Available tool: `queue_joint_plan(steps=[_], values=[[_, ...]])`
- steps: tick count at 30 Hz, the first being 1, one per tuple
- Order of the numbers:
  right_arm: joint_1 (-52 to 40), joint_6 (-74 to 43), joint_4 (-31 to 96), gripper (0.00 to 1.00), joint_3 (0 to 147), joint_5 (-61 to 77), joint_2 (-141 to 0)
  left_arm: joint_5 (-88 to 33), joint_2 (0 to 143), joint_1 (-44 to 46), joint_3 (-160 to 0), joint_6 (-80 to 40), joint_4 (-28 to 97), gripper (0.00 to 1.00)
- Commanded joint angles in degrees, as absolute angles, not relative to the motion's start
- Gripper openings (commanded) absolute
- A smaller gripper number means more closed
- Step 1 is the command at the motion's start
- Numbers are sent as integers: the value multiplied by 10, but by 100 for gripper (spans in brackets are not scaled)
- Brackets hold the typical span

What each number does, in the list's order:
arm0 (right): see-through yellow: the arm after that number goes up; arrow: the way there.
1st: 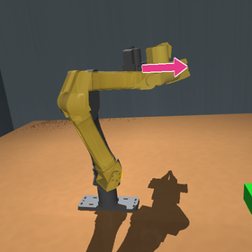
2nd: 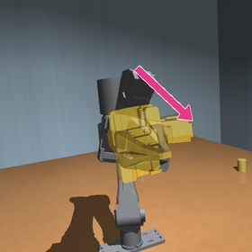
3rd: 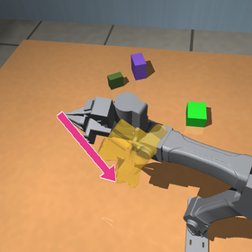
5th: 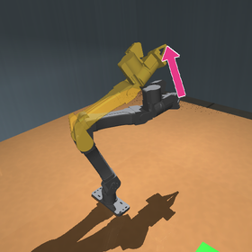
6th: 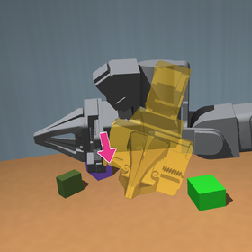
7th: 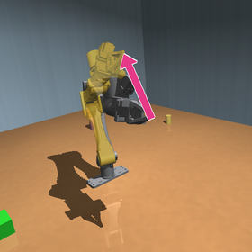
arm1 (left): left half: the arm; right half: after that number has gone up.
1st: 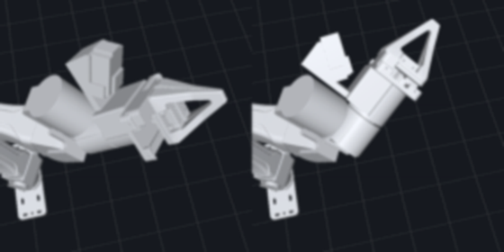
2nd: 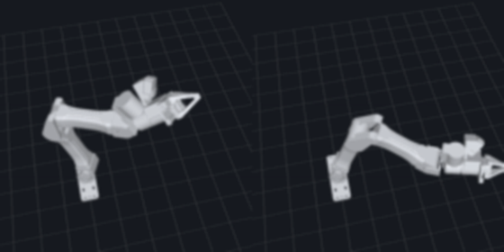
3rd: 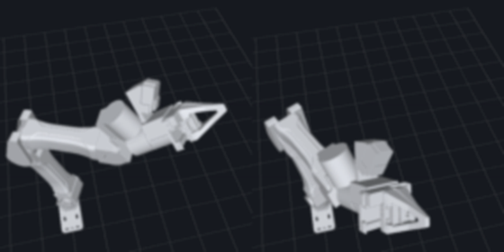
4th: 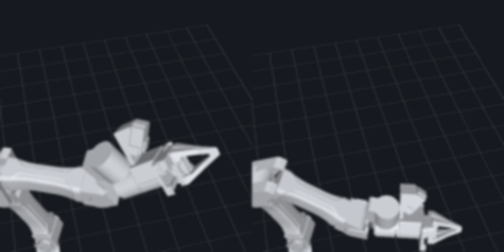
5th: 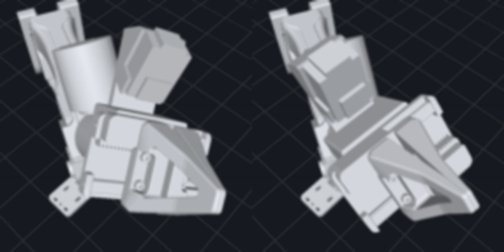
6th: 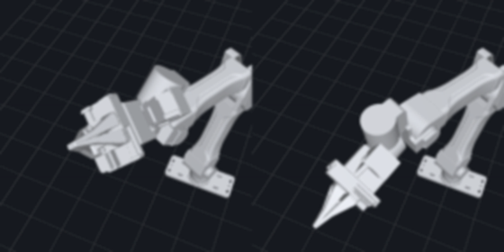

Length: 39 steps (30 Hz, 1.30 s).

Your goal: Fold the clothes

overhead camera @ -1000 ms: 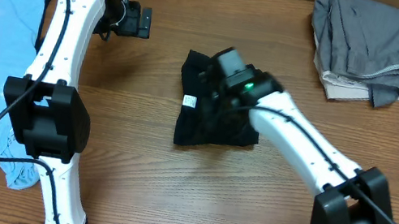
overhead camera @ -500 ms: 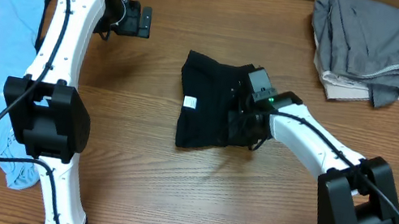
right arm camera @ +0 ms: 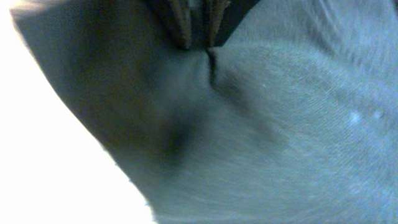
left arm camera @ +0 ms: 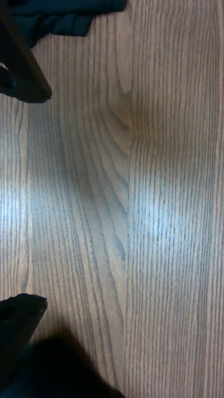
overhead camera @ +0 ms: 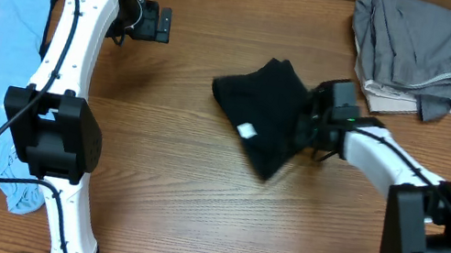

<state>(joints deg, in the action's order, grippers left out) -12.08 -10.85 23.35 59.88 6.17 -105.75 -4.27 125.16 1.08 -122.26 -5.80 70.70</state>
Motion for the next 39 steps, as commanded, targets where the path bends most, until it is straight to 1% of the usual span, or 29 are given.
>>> queue_joint_plan(steps=[1, 4, 5, 6, 8, 11, 15, 18, 22, 27, 29, 31, 36, 39], values=[[-71, -65, 165, 24, 586, -15, -1070, -44, 1254, 11, -1220, -51, 707, 100], [-52, -62, 105, 33, 594, -14, -1070, -45, 1254, 11, -1220, -51, 707, 100], [-50, -62, 109, 38, 609, -12, -1070, -45, 1254, 11, -1220, -51, 707, 100], [-49, -62, 123, 47, 623, -6, -1068, -45, 1254, 11, -1220, -51, 707, 100], [-49, -62, 182, 60, 672, 20, -1061, -45, 1254, 11, -1220, -51, 707, 100], [-55, -94, 303, 73, 761, 60, -1042, -45, 1254, 11, -1220, -51, 705, 100], [-72, -161, 466, 100, 874, 116, -1013, -42, 1254, 11, -1220, -51, 704, 100], [-94, -245, 563, 100, 907, 148, -994, -41, 1254, 11, -1220, -51, 700, 100], [-124, -406, 663, 100, 894, 100, -990, -41, 1254, 11, -1220, -51, 699, 100], [-157, -580, 691, 100, 829, 40, -990, -41, 1254, 11, -1220, -51, 700, 100], [-169, -615, 672, 100, 793, 34, -990, -41, 1254, 11, -1220, -51, 699, 100], [-179, -616, 629, 100, 754, 30, -990, -41, 1254, 11, -1220, -51, 699, 100], [-187, -616, 478, 100, 653, 29, -990, -41, 1254, 11, -1220, -51, 696, 100], [-187, -616, 380, 100, 594, 4, -990, -41, 1254, 11, -1220, -51, 696, 100]])
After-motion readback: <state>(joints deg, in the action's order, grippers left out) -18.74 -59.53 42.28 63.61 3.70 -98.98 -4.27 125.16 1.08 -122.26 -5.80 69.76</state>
